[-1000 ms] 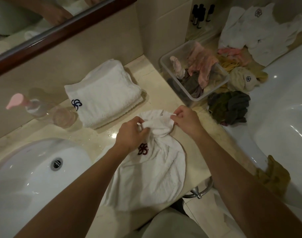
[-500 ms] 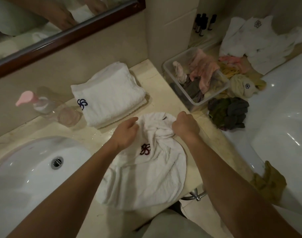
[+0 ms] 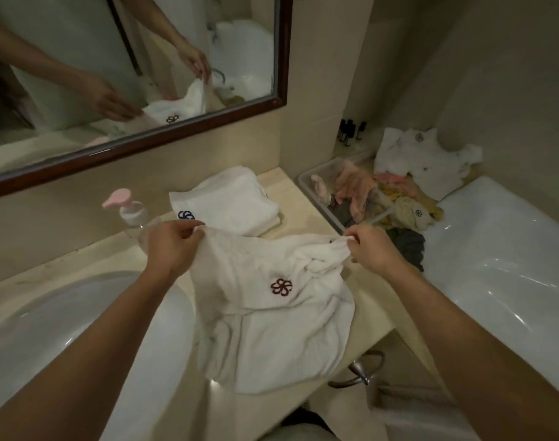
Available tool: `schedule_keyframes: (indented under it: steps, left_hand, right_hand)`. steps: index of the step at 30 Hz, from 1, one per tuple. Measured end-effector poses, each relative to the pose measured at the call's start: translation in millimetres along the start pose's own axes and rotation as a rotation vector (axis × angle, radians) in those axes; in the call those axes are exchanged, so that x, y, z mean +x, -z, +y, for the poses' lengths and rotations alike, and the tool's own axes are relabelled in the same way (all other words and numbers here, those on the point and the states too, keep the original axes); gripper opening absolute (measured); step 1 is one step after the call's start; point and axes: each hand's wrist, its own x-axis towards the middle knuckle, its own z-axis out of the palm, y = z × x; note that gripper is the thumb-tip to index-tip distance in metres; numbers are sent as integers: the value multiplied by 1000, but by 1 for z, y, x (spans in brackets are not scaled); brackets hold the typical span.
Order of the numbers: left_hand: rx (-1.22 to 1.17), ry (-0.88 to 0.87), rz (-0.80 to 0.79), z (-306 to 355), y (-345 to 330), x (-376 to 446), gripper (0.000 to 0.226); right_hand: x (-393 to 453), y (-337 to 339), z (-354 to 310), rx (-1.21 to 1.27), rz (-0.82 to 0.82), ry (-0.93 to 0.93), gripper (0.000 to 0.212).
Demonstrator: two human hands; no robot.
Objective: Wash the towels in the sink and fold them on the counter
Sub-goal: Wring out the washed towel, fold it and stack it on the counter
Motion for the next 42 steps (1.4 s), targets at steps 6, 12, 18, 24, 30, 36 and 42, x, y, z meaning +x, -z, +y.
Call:
schedule_keyframes:
  steps: [6,12,18,24,30,36,42]
  left_hand:
    - [-13,-117,58,-25,67,-30,16]
    - [-95,-216,165,11,116,-21,18]
    - [-59,-376,296,29,185,-17,22]
    - [-105,-402,279,27,190,-29,17]
    - [-242,-359,222,43,197,-37,21]
    - [-186,-436,378,49,196,-45,17]
    - [-296,-250,373,42,179,-47,15]
  right_hand:
    - [-69,46,-6,-283,28,-11,13]
    - [-101,108,-55,-241,331,73,21]
    - [-132,166,-63,20,383,144,28]
    - [-126,163,-66,-5,573,194,25]
    - [-132,184,-62,23,475,178,25]
    - [-129,177,-55,-106,519,188,19]
    - [-146,157,-49,106,391,202,20]
